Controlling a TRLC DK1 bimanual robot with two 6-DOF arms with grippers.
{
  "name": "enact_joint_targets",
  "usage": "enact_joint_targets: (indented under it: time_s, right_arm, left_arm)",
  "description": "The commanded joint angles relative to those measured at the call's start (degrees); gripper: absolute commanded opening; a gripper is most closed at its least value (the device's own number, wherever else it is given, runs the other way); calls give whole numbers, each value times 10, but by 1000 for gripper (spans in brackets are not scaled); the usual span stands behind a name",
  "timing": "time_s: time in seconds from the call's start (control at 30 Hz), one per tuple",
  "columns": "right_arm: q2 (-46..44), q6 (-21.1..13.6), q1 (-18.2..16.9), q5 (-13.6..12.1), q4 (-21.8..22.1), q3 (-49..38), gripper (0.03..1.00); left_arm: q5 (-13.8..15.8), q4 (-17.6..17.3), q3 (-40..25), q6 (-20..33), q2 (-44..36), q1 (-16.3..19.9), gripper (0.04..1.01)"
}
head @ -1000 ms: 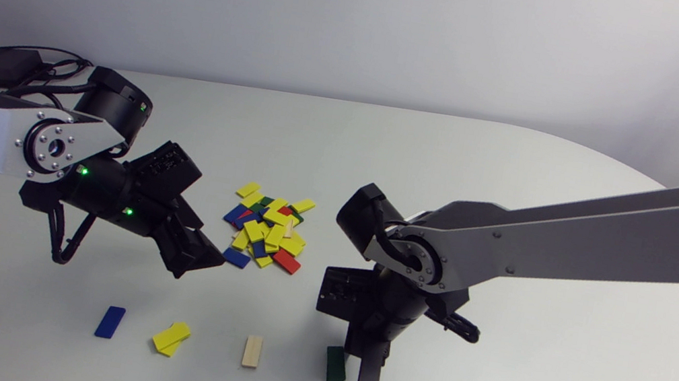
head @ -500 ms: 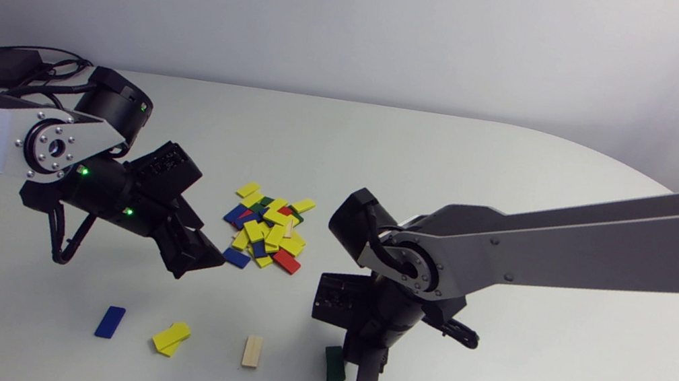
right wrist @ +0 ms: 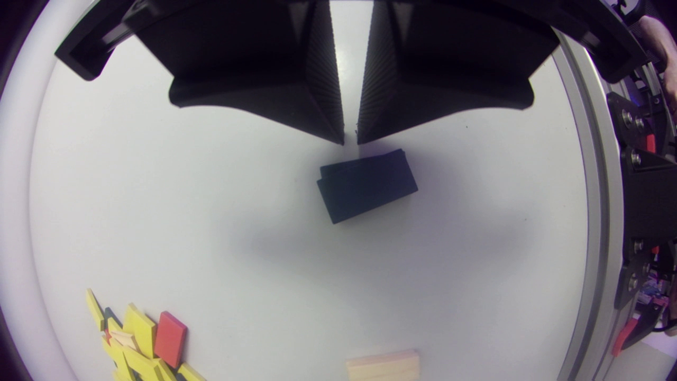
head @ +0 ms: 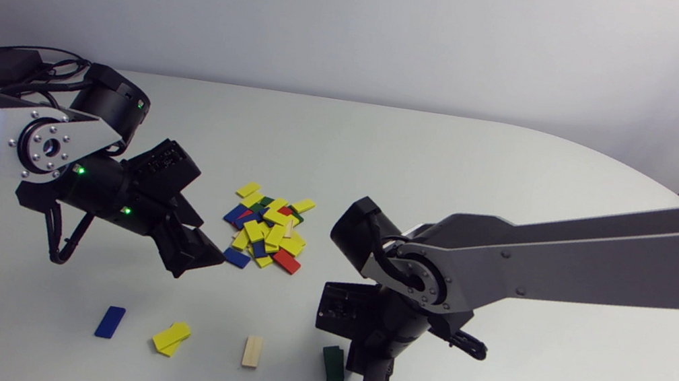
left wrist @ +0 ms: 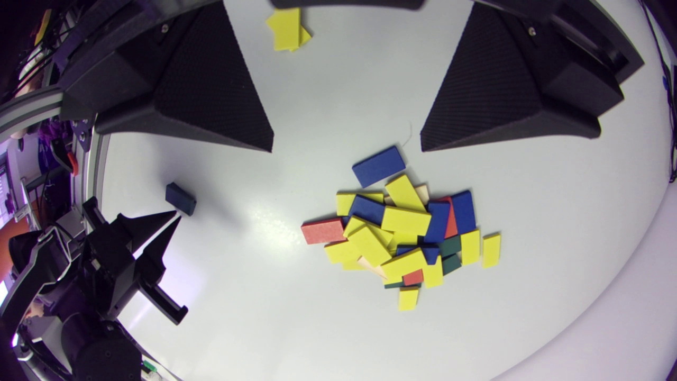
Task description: Take domino bricks one by one from the mixed stack on the table and place each onto the existing stack of the same color.
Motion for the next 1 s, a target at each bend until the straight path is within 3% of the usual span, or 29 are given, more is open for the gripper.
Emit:
enact_joint_targets:
  time_s: [0.0,0.2,0.47,0.97]
  right_arm:
    - [-18,8,0,4,-9,-8,136]
    - [-33,8,3,12,-31,28,136]
    - [4,20,26,12,-26,71,136]
    - [55,31,48,-16,10,84,136]
  left_arm:
    - [1,1,-15,-1,-11,-8,992]
    - [1,1,-18,-2,-14,-8,992]
    - [1,1,-18,-3,-15,-8,992]
    - [1,2,-15,-3,-9,-10,992]
